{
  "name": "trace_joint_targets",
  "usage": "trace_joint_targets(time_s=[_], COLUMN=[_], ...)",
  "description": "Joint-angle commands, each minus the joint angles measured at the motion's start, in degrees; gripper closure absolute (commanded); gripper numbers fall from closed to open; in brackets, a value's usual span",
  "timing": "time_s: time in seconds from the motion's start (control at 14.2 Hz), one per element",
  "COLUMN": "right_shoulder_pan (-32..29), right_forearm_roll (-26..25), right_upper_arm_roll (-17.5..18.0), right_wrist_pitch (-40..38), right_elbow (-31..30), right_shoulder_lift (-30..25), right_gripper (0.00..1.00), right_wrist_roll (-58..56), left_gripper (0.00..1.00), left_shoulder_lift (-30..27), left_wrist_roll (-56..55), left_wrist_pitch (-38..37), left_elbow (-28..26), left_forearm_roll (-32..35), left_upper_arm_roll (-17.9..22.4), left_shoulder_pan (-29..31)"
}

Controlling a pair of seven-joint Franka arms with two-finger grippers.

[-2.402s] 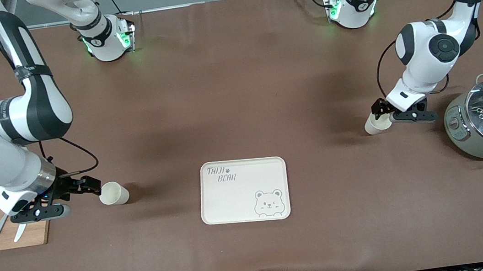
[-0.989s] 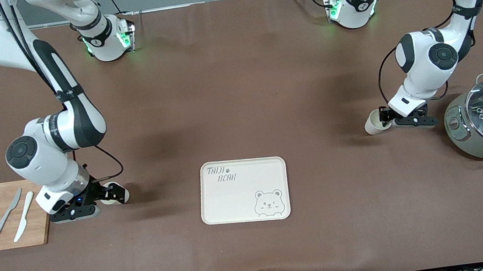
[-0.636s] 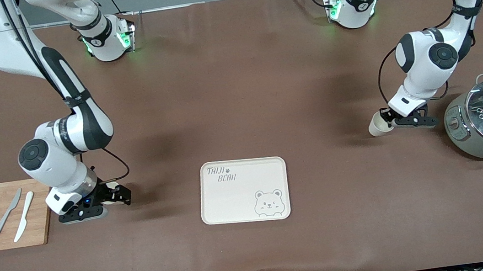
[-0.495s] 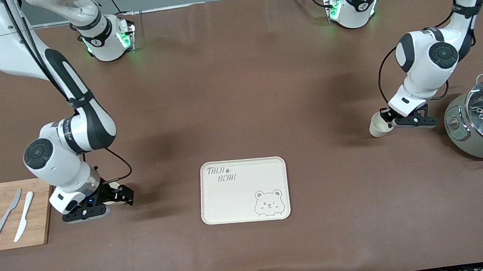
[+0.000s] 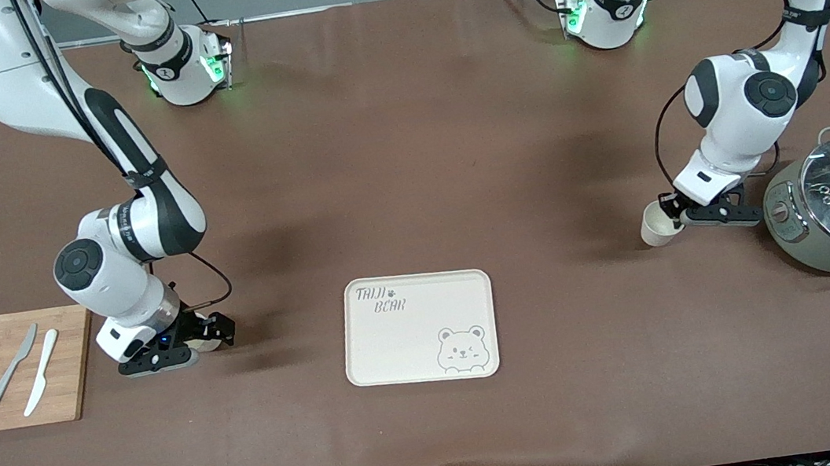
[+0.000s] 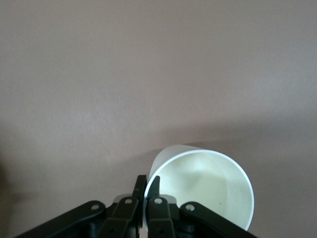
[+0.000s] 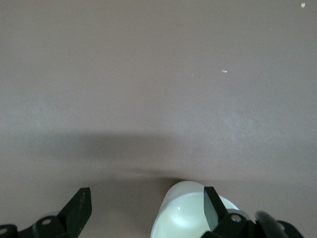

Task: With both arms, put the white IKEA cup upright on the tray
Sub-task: 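Carry the white cup with the left gripper onto the tray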

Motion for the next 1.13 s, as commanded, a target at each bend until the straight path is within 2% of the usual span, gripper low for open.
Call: trace_joint_targets(time_s=[0.0,0.21,0.42,0.57,0.85,1.06], right_shoulder_pan=[0.1,0.1,0.1,0.2,0.9,1.3], right_forearm_roll=[-0.6,-0.6,-0.7,-0.6,-0.6,-0.6], right_upper_arm_roll=[0.0,0.0,0.0,0.0,0.0,0.0], right_wrist_pitch=[0.9,0.9,1.4,2.5,4.3,5.2], right_elbow=[-3.8,-5.0,-5.9,-6.1,-6.4,-6.5], right_shoulder_lift=[-3.2,-4.1,-4.6,-4.3,-3.9,-3.3], right_gripper=[0.0,0.0,0.0,0.0,0.0,0.0], right_wrist_roll=[1.0,1.0,1.1,1.1,1.2,1.2], left_gripper=[1.0,1.0,1.0,1.0,1.0,1.0], left_shoulder_lift=[-2.8,-2.2,0.7,3.0,12.2,16.4], left_wrist_roll=[-5.0,-14.8,-22.6,-26.7,-36.6,-42.0], left_wrist_pitch=[-12.4,-24.9,-33.8,-39.2,-50.6,-51.7], left_elbow=[7.4,17.7,27.5,34.2,50.5,55.8], left_forearm_roll=[-1.4,-1.4,-1.2,-1.0,-0.5,0.5], left_upper_arm_roll=[-3.5,-8.9,-11.9,-11.8,-11.4,-11.0], left_shoulder_pan=[-0.4,-0.7,-2.4,-5.1,-12.5,-16.2])
